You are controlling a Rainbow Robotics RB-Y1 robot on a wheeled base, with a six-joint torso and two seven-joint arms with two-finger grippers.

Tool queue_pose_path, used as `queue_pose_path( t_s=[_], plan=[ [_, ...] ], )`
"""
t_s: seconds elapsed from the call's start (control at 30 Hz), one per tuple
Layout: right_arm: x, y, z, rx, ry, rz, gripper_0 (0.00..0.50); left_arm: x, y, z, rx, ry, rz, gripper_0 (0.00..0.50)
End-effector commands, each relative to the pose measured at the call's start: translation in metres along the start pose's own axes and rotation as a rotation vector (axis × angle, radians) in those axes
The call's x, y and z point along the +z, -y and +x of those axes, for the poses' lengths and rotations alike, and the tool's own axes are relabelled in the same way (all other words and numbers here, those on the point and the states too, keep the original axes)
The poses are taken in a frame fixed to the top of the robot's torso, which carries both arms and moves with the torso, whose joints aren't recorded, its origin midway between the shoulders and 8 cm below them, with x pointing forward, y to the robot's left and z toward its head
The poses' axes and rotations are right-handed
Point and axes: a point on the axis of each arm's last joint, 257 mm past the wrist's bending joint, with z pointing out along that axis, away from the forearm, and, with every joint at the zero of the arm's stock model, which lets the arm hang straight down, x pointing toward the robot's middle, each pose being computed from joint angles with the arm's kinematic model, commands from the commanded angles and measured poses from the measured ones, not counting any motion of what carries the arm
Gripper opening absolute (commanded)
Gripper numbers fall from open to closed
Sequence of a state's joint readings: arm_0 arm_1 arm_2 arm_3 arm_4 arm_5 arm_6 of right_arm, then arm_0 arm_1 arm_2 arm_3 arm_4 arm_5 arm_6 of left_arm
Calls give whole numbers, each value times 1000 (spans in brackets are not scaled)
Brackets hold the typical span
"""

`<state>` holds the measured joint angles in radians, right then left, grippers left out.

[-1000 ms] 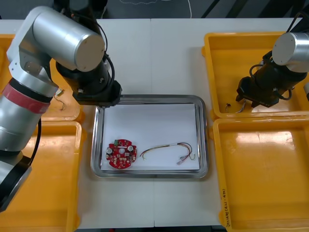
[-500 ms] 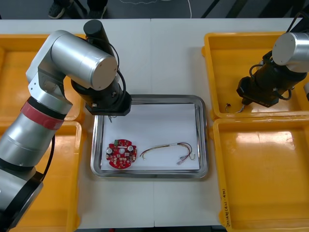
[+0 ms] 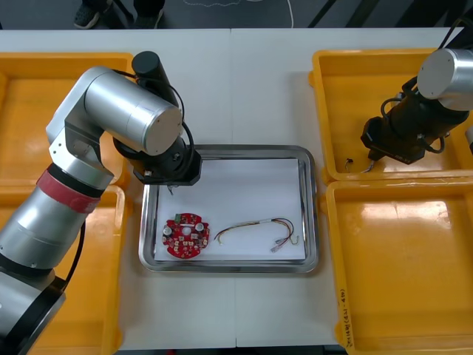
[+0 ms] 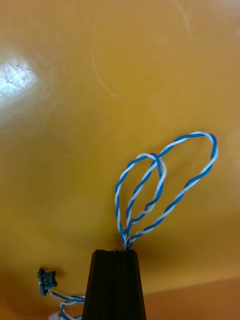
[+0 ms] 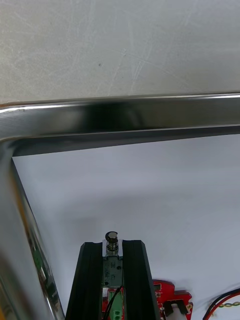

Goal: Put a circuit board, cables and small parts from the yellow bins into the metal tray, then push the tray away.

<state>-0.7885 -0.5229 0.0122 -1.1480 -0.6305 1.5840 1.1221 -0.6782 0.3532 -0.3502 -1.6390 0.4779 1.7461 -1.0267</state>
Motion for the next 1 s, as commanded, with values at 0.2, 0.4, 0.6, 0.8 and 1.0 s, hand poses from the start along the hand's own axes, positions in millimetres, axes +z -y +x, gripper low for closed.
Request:
queue_pose_path(
  t_s=[0.2,0.4,0.6,0.8,1.0],
  plan=[
    [-48,8,-30,-104,48,-40,0,5,18,5,77,32,29,3],
    [-52,23,-28,-69,37,-6,500,5,19,5,84,31,27,35],
    [-50,22,-30,24,44,-4,500,5,18,6,84,30,26,424],
    [-42,15,-34,17,73,3,500,5,18,6,87,31,24,500],
    [-32,9,-32,42,70,-9,500,-3,13,2,80,38,22,500]
  ],
)
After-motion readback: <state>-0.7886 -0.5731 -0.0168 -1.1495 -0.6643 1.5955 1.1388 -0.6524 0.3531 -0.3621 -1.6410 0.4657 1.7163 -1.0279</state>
